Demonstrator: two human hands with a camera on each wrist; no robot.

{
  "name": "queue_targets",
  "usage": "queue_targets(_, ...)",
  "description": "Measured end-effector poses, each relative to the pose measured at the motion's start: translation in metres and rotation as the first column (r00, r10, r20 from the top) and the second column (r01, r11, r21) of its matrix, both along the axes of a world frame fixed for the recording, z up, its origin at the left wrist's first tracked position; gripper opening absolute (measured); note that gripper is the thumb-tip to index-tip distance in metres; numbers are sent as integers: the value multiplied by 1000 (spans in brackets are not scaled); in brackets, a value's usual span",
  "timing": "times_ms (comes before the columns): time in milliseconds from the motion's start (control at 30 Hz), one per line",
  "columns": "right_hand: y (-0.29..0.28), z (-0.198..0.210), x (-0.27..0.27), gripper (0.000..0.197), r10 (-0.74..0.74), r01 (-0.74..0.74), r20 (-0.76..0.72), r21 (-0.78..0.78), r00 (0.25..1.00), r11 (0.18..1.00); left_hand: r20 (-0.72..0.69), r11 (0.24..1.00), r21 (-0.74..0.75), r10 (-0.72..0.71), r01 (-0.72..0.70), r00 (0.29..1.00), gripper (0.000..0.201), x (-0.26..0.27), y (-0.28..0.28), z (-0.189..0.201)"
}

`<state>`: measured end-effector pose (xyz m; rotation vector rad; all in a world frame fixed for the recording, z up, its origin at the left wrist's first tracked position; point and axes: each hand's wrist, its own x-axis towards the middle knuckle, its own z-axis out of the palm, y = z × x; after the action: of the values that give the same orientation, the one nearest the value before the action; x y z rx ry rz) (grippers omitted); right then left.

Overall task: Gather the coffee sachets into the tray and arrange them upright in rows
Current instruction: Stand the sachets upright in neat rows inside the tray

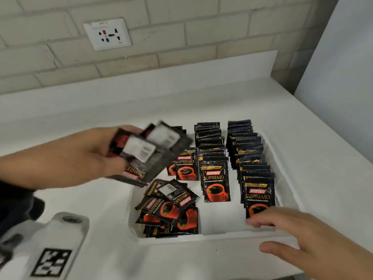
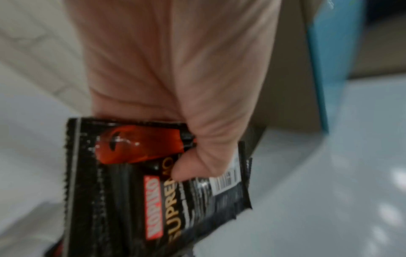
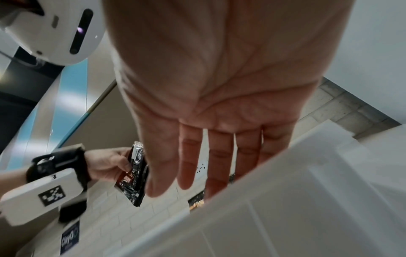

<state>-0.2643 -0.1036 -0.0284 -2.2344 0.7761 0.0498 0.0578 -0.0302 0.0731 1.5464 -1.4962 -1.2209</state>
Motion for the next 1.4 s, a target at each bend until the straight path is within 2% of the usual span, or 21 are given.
queue_targets(67, -2, 9, 1, 56, -83, 79, 163, 28, 983, 996, -129, 990, -90, 98, -110, 987, 42, -6, 1, -1)
queue_targets(100, -3, 15, 2, 56, -127, 123, 248, 34, 960, 992, -222, 984, -79, 140, -161, 965, 44, -14, -1, -5)
queue_targets(200, -9, 33, 12, 60, -247, 196, 440, 160, 863, 968, -450, 963, 114, 268, -242, 852, 33, -47, -10, -26)
queue_targets(300, -21, 39, 30, 61, -346, 213, 559, 290, 753, 933, -506, 940, 211, 340, -268, 793, 24, -80, -23, -52)
queue_targets(367, -27, 39, 44, 60, -420, 222, 561, 388, 713, 895, -521, 929, 226, 370, -294, 769, 25, -97, -34, -65)
queue_targets(433, -29, 35, 57, 57, -476, 249, 520, 447, 709, 859, -536, 927, 210, 375, -311, 756, 25, -110, -41, -71)
queue_targets(500, -31, 26, 64, 52, -497, 345, 517, 366, 696, 864, -538, 930, 155, 362, -333, 762, 29, -118, -44, -73)
queue_targets(567, -33, 19, 69, 35, -529, 398, 566, 348, 633, 849, -562, 931, 122, 350, -344, 749, 41, -120, -45, -75)
queue_targets(633, -34, 15, 70, 26, -591, 350, 582, 480, 559, 804, -634, 929, 159, 356, -335, 687, 49, -121, -43, -77)
queue_targets(700, -35, 11, 70, 25, -637, 287, 562, 588, 527, 756, -693, 925, 220, 371, -309, 618, 45, -123, -41, -80)
queue_targets(833, -33, 4, 67, 17, -614, 303, 538, 557, 577, 773, -718, 927, 226, 367, -300, 592, 32, -130, -39, -88)
queue_targets(967, -29, 3, 66, 33, -532, 319, 546, 440, 647, 839, -711, 907, 236, 406, -348, 575, 35, -133, -41, -96)
queue_targets(1033, -32, 4, 63, 38, -523, 320, 545, 428, 655, 846, -732, 908, 229, 398, -351, 553, 37, -133, -41, -97)
queue_targets(1133, -36, 6, 57, 32, -490, 330, 585, 364, 647, 871, -749, 902, 223, 401, -370, 527, 40, -136, -43, -97)
queue_targets(1200, -30, 7, 60, 34, -413, 299, 588, 286, 696, 911, -751, 884, 225, 426, -410, 505, 44, -141, -46, -97)
queue_targets(1267, -21, 4, 68, 45, -282, 190, 577, 215, 767, 958, -760, 854, 226, 456, -469, 464, 52, -145, -50, -96)
queue_targets(1333, -18, 9, 72, 51, -247, 112, 542, 269, 803, 957, -779, 829, 238, 474, -505, 410, 46, -144, -54, -96)
queue_targets(1400, -23, 17, 69, 52, -283, 86, 525, 367, 803, 926, -795, 821, 259, 481, -509, 370, 43, -140, -56, -96)
